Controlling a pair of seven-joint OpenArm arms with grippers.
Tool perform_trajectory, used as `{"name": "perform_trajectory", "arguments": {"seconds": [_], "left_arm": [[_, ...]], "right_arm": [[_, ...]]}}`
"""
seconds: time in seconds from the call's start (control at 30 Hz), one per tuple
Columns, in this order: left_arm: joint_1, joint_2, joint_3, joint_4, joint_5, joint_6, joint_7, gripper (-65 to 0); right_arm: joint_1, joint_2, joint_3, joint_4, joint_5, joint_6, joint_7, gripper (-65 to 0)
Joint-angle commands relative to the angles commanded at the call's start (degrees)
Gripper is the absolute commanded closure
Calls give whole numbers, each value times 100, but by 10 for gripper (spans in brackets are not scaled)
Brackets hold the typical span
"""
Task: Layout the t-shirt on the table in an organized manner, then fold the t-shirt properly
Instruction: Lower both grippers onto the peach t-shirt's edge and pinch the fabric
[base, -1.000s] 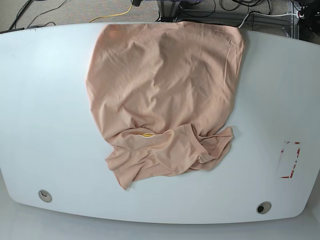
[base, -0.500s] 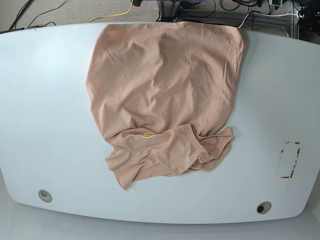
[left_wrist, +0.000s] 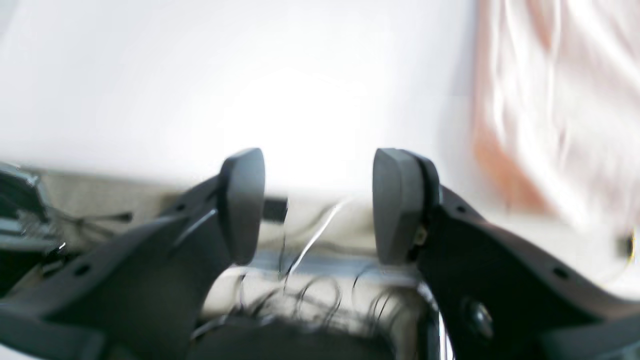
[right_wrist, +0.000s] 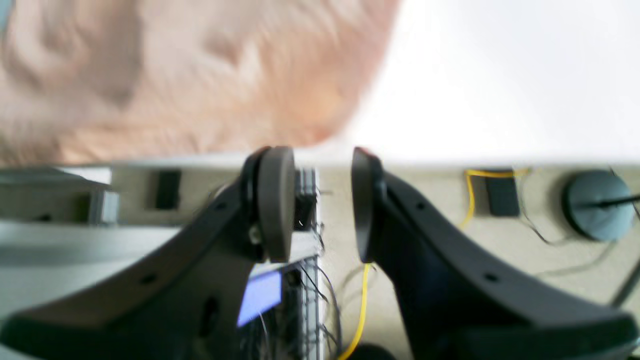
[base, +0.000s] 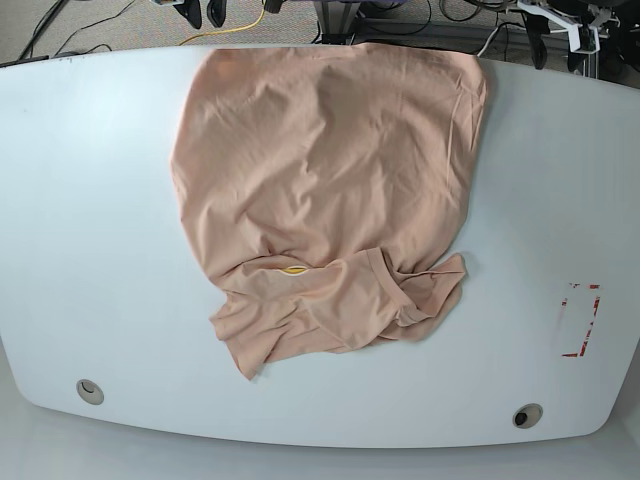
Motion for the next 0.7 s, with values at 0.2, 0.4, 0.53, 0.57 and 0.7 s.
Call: {"name": "perform_trajectory", "arguments": {"seconds": [0.2, 0.4, 0.53, 0.57, 0.7], "left_arm": [[-431, 26, 158, 26, 18, 0, 0, -371], [-651, 35, 431, 229, 26, 0, 0, -486], [-730, 35, 712, 255, 26, 0, 0, -483], [-791, 18, 835, 255, 26, 0, 0, -483], [-905, 0, 1178, 246, 35, 0, 0, -483]], "right_arm": [[563, 0, -35, -9, -18, 0, -18, -293], [1310, 62, 0, -9, -26, 0, -536, -547], [1881, 360, 0, -44, -26, 0, -1029, -568], [2048, 431, 9, -44, 0, 0, -1187, -568], [2593, 519, 158, -44, 9, 0, -1741, -568]]}}
